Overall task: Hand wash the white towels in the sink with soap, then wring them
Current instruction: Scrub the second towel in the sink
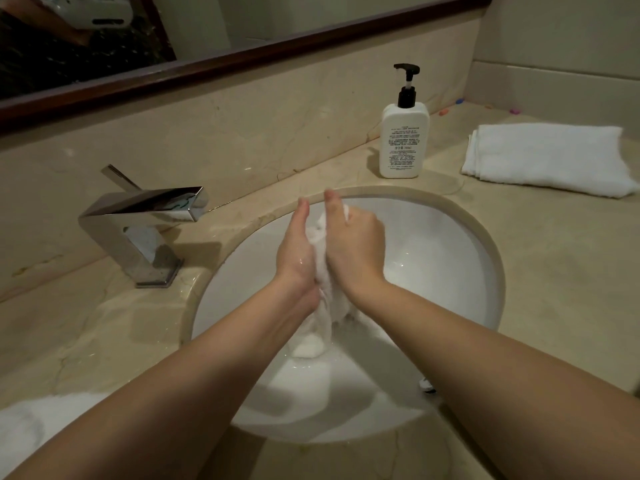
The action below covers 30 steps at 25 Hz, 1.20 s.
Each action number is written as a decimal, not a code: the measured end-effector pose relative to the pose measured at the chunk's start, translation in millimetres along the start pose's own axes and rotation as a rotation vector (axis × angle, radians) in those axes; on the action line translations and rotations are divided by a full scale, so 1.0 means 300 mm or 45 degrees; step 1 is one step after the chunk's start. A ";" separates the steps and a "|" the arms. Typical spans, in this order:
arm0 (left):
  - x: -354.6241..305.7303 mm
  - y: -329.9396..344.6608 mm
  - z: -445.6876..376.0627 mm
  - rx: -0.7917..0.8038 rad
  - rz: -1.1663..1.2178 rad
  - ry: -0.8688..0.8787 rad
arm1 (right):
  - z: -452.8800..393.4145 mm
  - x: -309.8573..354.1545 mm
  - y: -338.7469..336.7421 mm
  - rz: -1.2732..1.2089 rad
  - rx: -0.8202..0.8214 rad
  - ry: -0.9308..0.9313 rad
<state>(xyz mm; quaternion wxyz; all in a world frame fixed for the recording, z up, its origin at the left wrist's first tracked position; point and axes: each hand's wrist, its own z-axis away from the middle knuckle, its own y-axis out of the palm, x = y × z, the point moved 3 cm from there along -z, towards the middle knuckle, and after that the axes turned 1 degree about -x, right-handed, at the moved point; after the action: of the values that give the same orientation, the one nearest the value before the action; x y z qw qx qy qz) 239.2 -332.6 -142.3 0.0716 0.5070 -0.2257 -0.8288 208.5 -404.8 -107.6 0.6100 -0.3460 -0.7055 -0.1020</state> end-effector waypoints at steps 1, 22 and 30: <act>-0.004 -0.010 -0.003 -0.033 0.041 0.031 | 0.026 0.010 0.014 0.034 0.071 -0.077; -0.019 -0.018 -0.025 0.008 -0.298 0.162 | 0.005 -0.015 -0.009 -0.125 -0.004 -0.026; -0.020 -0.032 -0.038 -0.019 -0.501 0.140 | -0.057 -0.074 -0.012 -0.077 0.117 0.048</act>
<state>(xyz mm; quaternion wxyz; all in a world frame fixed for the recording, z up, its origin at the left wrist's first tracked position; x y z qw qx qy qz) 253.1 -325.3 -146.0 -0.0758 0.5853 -0.1117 -0.7995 220.2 -425.2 -123.2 0.6350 -0.2943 -0.7080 -0.0945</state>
